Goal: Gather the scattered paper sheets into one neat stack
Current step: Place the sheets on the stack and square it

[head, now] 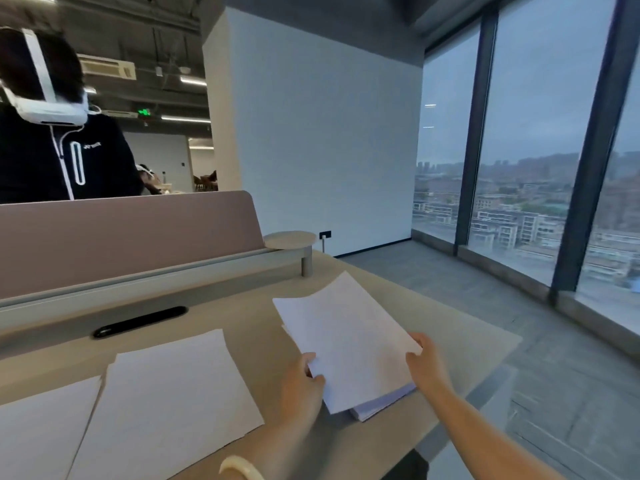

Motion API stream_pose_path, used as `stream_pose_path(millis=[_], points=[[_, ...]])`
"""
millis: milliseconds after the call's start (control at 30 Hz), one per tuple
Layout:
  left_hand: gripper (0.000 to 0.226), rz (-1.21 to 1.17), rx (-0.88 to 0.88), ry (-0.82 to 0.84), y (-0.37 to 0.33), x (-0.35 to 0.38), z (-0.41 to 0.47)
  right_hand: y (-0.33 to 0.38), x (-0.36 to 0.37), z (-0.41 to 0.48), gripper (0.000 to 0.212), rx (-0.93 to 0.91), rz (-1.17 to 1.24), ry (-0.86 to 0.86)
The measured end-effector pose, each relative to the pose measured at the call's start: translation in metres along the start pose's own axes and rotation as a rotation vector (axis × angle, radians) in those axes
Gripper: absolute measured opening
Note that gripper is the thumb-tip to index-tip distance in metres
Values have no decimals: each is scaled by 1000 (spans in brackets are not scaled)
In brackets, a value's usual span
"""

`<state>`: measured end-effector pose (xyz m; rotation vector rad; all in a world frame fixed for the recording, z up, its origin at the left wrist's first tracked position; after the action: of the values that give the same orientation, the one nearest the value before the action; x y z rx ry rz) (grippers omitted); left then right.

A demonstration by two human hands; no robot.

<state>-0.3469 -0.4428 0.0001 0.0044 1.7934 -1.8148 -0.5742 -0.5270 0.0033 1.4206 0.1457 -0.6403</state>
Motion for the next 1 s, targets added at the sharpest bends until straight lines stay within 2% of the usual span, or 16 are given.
stream_pose_path(millis=[167, 567, 833, 1000], points=[[37, 65, -4, 64, 0, 31, 7, -15, -13, 16, 35, 0, -190, -49], [41, 265, 60, 18, 10, 38, 12, -29, 1, 30, 49, -99, -448, -35], [56, 535, 120, -58, 12, 32, 6, -37, 2, 28, 52, -76, -421, -61], [68, 633, 125, 46, 10, 39, -1, -38, 4, 27, 50, -90, -411, -51]])
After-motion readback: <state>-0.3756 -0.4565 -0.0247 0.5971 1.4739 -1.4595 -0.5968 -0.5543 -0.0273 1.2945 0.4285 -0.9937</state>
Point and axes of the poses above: each hand's wrist, its own z-axis towards the middle knuckle, its own x-axis out of the palm, y = z × x, the point moved 6 cm from there along z, towards the middle knuckle, and after that the axes turned 6 degrees about -y, right-handed, at the moved point
